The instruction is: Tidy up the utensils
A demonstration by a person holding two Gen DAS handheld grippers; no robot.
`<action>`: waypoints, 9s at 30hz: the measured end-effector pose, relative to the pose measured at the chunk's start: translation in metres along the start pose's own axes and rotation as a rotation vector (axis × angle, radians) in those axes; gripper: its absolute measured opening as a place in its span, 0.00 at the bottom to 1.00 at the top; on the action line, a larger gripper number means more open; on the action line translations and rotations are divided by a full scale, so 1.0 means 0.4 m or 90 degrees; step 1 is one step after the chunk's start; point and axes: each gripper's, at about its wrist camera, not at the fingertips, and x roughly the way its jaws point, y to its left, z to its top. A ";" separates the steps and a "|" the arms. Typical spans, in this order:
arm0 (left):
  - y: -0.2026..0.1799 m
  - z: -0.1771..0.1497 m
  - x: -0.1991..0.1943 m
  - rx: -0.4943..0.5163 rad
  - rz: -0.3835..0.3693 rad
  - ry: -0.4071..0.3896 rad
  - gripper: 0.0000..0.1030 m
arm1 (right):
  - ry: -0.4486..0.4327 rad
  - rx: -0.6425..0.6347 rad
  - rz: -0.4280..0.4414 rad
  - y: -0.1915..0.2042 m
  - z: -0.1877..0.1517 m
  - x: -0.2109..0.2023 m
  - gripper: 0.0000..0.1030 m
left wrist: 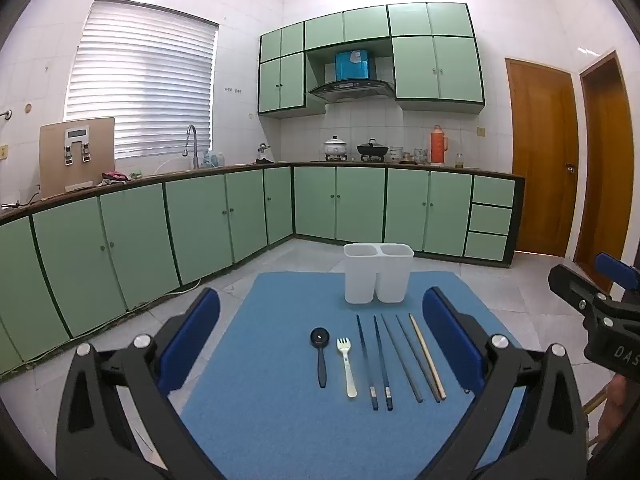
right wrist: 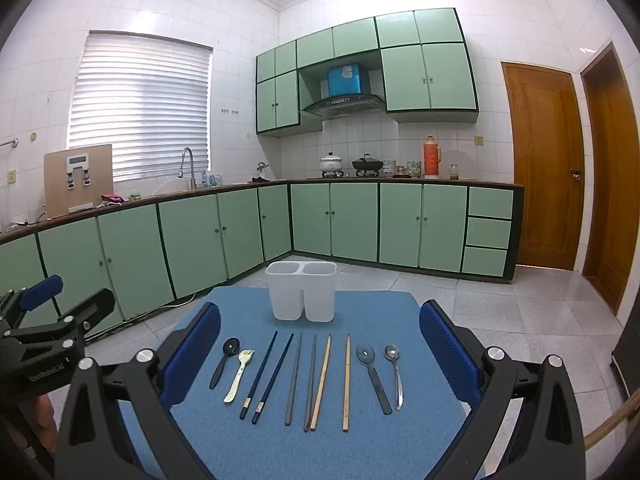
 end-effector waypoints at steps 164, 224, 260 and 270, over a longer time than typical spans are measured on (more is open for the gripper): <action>0.046 -0.226 0.762 -0.040 0.021 0.324 0.81 | 0.320 0.084 -0.099 -0.314 -0.265 0.733 0.53; 0.025 -0.022 0.739 -0.045 -0.047 0.239 0.32 | 0.235 0.071 -0.019 -0.287 -0.029 0.674 0.27; -0.161 0.171 1.196 -0.078 -0.121 0.077 0.33 | 0.139 0.075 0.112 -0.145 0.124 1.159 0.27; -0.157 0.123 1.195 -0.074 -0.141 0.105 0.33 | 0.179 0.074 0.110 -0.148 0.049 1.163 0.27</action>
